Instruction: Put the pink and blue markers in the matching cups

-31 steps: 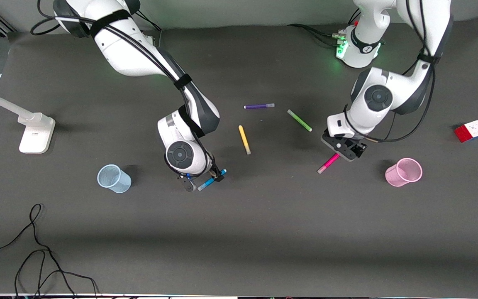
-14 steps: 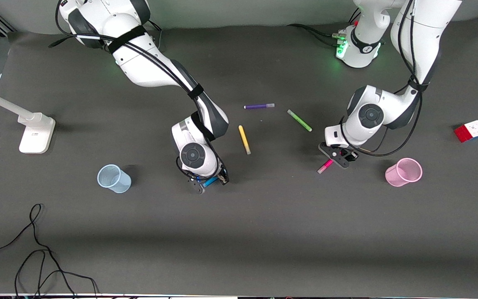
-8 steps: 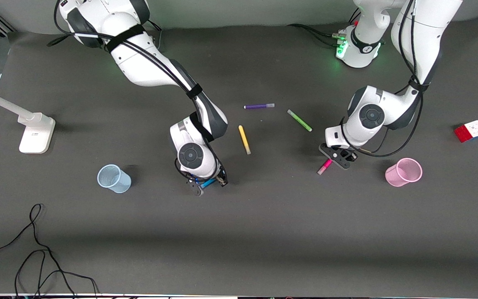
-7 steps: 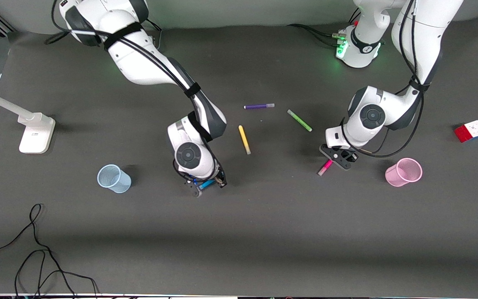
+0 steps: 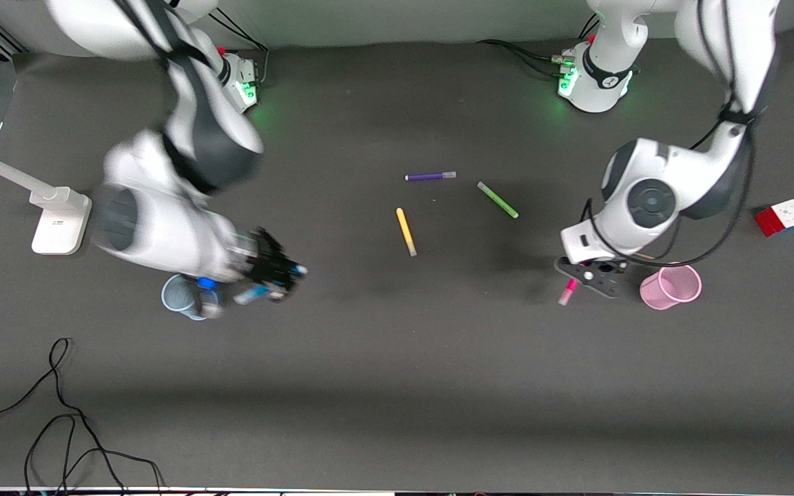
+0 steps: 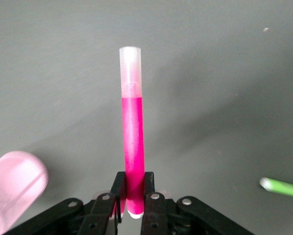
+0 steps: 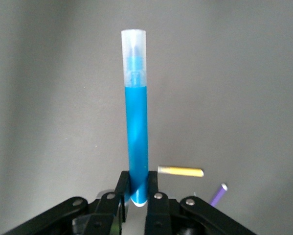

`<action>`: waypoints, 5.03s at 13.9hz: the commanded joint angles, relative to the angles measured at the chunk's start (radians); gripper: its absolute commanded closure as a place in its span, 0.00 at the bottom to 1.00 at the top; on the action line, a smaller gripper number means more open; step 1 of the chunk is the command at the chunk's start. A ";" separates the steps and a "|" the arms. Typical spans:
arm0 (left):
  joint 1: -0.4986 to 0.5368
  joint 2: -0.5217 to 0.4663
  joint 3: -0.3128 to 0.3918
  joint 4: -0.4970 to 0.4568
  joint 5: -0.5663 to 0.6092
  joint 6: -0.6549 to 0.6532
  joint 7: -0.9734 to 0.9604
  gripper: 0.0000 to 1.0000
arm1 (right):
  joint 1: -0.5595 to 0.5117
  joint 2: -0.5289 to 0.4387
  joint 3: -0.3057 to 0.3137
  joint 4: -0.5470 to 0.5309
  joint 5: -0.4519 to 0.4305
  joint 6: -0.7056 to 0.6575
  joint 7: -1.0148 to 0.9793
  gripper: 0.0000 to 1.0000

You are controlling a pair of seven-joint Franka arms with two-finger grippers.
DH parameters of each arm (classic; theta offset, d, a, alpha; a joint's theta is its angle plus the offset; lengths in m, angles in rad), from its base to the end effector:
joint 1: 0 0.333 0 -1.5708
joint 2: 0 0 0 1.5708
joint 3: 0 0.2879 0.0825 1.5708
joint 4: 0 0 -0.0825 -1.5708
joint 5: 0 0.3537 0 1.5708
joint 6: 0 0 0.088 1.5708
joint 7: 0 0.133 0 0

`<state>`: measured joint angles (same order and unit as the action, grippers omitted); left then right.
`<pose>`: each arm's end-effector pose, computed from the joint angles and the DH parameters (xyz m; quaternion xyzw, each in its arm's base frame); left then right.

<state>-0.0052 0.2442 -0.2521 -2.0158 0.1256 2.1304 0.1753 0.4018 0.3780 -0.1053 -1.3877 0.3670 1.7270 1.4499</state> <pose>0.5303 -0.1295 0.2919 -0.9667 0.2480 0.0590 0.0232 0.5871 0.2333 0.4534 -0.8114 0.5617 0.1346 0.0893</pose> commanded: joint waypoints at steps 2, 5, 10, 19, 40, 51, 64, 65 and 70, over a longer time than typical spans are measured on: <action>0.094 -0.034 0.010 0.214 -0.056 -0.286 -0.016 0.98 | -0.145 -0.155 0.004 -0.051 0.128 -0.231 -0.162 1.00; 0.197 -0.036 0.013 0.322 -0.070 -0.398 -0.020 0.98 | -0.253 -0.156 -0.007 -0.062 0.205 -0.415 -0.388 1.00; 0.335 -0.033 0.017 0.336 -0.054 -0.415 0.001 1.00 | -0.346 -0.088 -0.024 -0.126 0.207 -0.461 -0.721 1.00; 0.324 0.139 0.014 0.550 0.020 -0.735 -0.010 0.99 | -0.465 0.134 -0.025 -0.129 0.283 -0.402 -0.945 1.00; 0.205 0.547 0.017 0.764 0.230 -0.937 -0.027 0.99 | -0.459 0.249 -0.047 -0.186 0.317 -0.219 -0.973 1.00; 0.186 0.566 0.017 0.785 0.235 -0.885 -0.046 0.00 | -0.472 0.063 -0.063 -0.175 0.290 -0.257 -0.973 0.00; 0.191 0.331 0.010 0.901 0.125 -0.948 -0.048 0.00 | -0.390 -0.189 -0.089 -0.093 -0.108 -0.262 -0.976 0.00; 0.192 0.292 0.014 0.884 0.093 -0.930 -0.048 0.00 | -0.390 -0.180 -0.088 -0.079 -0.109 -0.264 -0.976 0.00; 0.241 0.000 0.016 0.591 -0.010 -0.700 -0.092 0.00 | -0.386 -0.205 0.013 -0.083 -0.226 -0.262 -1.092 0.00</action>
<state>0.2054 0.4063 -0.2396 -1.2111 0.1609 1.3158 0.1261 0.0124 0.1847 -0.1346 -1.4823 0.1967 1.4631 0.4222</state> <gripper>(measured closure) 0.000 0.000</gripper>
